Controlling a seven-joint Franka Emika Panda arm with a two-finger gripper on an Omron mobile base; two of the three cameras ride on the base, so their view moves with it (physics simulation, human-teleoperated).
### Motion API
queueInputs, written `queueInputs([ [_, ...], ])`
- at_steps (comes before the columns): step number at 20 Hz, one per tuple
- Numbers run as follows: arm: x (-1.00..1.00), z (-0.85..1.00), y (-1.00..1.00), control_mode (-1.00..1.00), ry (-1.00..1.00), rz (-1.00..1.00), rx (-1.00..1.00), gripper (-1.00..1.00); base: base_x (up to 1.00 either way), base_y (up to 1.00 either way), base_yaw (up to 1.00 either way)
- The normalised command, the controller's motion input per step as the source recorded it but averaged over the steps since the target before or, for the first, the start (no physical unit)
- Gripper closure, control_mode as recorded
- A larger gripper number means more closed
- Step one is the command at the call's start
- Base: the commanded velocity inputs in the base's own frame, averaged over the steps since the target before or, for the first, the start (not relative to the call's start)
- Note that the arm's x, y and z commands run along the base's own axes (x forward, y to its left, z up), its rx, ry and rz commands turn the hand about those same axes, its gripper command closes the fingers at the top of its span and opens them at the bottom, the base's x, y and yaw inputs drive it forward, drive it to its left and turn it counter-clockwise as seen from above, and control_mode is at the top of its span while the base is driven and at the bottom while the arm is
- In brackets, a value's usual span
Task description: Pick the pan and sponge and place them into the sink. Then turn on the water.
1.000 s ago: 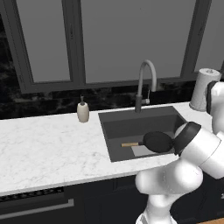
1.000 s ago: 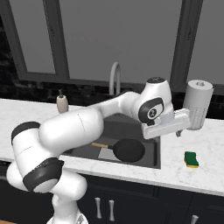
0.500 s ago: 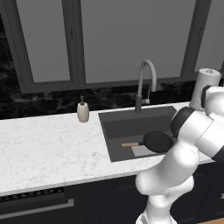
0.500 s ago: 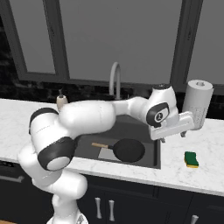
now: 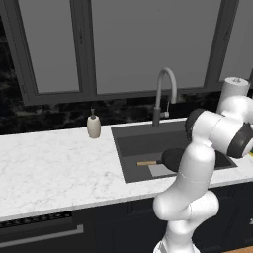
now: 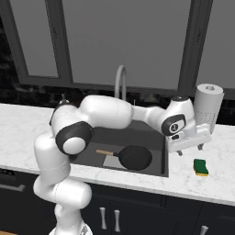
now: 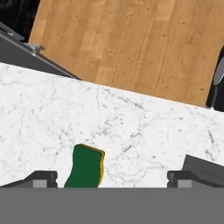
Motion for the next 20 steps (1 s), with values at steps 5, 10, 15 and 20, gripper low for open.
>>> queueInputs([
  [5, 0.15, -0.27, -0.17, -1.00, 0.01, 0.00, 0.06, -1.00, 0.00, 0.00, 0.00],
  [10, 0.13, -0.32, -0.22, -1.00, 0.00, -0.01, 0.06, -1.00, 0.00, 0.00, 0.00],
  [15, 0.17, -0.31, -0.10, -1.00, 0.00, -0.02, 0.01, -1.00, 0.00, 0.00, 0.00],
  [20, 0.24, -0.33, -0.02, -1.00, 0.01, -0.02, 0.00, -1.00, 0.00, 0.00, 0.00],
])
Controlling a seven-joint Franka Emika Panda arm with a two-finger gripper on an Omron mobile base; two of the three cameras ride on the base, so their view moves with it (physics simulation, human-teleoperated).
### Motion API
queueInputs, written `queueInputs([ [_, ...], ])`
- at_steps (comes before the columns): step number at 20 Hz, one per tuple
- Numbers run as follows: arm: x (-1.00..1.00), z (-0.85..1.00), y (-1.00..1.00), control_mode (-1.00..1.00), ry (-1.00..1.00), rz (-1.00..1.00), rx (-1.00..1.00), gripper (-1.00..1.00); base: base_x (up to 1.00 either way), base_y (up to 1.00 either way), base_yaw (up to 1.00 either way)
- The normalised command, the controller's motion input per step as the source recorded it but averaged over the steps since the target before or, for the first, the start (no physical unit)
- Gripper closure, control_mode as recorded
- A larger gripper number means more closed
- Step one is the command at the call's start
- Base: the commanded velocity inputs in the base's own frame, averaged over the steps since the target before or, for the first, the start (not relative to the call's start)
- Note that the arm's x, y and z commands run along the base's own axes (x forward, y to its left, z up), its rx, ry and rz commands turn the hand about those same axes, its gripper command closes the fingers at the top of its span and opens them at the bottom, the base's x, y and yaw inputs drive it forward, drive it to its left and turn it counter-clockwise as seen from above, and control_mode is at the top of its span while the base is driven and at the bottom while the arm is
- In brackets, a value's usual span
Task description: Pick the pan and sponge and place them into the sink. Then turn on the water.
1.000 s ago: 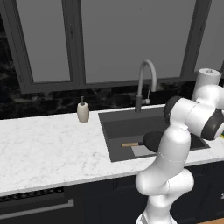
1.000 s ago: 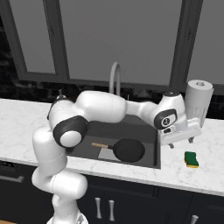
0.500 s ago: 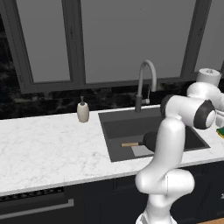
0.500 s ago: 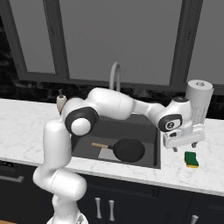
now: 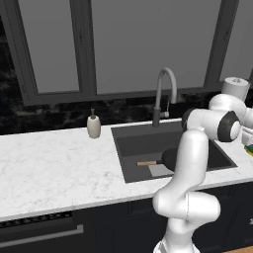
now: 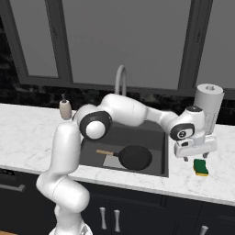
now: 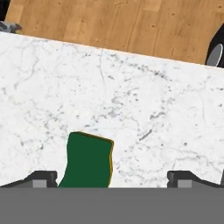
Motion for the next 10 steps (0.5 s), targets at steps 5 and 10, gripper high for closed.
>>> queueInputs([
  [5, 0.24, -0.34, -0.10, -1.00, 0.01, -0.02, 0.01, -1.00, 0.00, 0.00, 0.00],
  [10, 0.20, -0.27, -0.25, -1.00, 0.00, -0.03, 0.03, -1.00, 0.00, 0.00, 0.00],
])
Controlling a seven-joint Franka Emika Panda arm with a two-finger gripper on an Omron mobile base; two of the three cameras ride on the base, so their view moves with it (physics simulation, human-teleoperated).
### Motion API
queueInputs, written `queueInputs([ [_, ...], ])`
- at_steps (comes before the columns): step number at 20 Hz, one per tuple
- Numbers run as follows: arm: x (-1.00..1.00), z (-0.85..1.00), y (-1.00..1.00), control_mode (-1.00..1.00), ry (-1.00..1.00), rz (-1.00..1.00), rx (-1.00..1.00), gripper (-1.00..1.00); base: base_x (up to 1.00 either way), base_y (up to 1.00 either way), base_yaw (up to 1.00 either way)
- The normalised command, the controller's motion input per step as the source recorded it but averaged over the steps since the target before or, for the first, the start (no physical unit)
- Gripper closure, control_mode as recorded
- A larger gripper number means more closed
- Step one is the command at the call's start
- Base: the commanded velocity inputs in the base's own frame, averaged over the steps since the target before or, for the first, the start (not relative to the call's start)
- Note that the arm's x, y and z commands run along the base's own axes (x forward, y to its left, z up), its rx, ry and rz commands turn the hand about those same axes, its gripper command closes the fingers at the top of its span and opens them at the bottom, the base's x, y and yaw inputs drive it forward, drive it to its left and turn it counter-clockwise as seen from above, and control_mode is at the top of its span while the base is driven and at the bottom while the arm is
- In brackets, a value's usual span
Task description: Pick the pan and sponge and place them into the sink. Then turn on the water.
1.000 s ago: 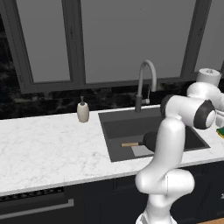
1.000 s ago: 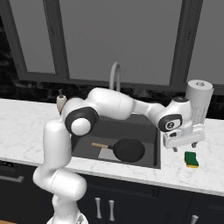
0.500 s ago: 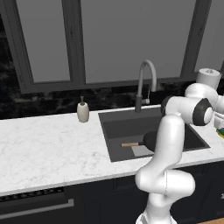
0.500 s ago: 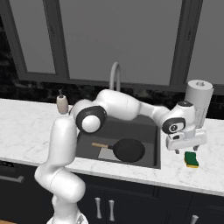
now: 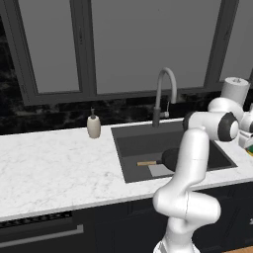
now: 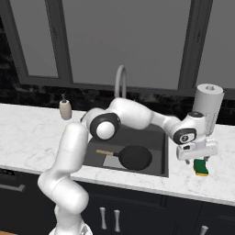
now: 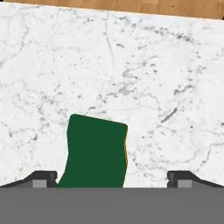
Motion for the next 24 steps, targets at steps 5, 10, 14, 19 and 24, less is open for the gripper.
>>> queueInputs([
  [5, 0.19, -0.24, -0.26, -1.00, 0.00, -0.03, 0.02, -1.00, 0.00, 0.00, 0.00],
  [10, 0.07, -0.26, -0.24, -1.00, 0.00, -0.04, 0.03, -1.00, 0.00, 0.00, 0.00],
  [14, 0.05, -0.30, -0.26, -1.00, 0.01, -0.05, 0.04, -1.00, 0.00, 0.00, 0.00],
  [19, 0.00, -0.34, -0.16, -1.00, 0.04, -0.05, 0.05, -1.00, 0.00, 0.00, 0.00],
  [24, -0.13, -0.50, 0.00, -1.00, 0.09, -0.01, 0.08, -1.00, 0.00, 0.00, 0.00],
])
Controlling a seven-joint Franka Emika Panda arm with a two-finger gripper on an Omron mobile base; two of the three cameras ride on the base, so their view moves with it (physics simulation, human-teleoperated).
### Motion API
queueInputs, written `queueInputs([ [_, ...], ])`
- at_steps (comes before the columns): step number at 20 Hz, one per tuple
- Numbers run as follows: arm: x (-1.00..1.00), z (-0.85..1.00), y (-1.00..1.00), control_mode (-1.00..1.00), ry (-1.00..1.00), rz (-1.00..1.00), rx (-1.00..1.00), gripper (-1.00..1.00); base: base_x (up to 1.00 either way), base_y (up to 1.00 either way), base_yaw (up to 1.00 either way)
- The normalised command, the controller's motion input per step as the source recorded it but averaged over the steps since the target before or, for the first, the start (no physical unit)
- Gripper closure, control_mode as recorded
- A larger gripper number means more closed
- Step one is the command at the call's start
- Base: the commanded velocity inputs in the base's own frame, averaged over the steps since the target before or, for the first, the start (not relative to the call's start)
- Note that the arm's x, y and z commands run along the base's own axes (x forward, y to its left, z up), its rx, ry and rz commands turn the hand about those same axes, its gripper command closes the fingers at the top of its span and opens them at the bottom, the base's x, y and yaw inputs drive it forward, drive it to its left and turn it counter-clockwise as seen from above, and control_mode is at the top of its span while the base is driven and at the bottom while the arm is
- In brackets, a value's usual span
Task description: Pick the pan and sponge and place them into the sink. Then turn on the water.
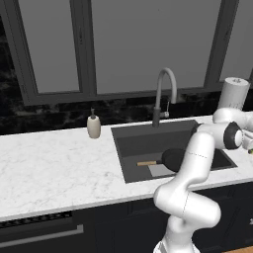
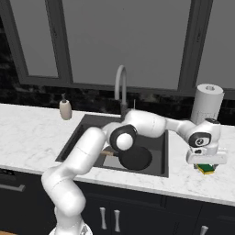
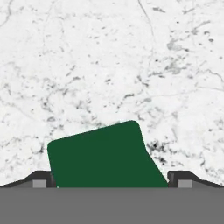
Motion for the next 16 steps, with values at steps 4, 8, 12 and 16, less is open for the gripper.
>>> queueInputs([
  [4, -0.33, -0.50, 0.08, -1.00, 0.06, 0.00, 0.07, -1.00, 0.00, 0.00, 0.00],
  [8, -0.71, -0.44, 0.32, -1.00, 0.00, 0.00, 0.02, 1.00, 0.00, 0.00, 0.00],
  [12, -0.98, -0.40, 0.62, -1.00, -0.05, 0.00, 0.00, 1.00, 0.00, 0.00, 0.00],
  [16, -0.88, -0.40, 0.88, -1.00, -0.11, 0.00, 0.00, 1.00, 0.00, 0.00, 0.00],
])
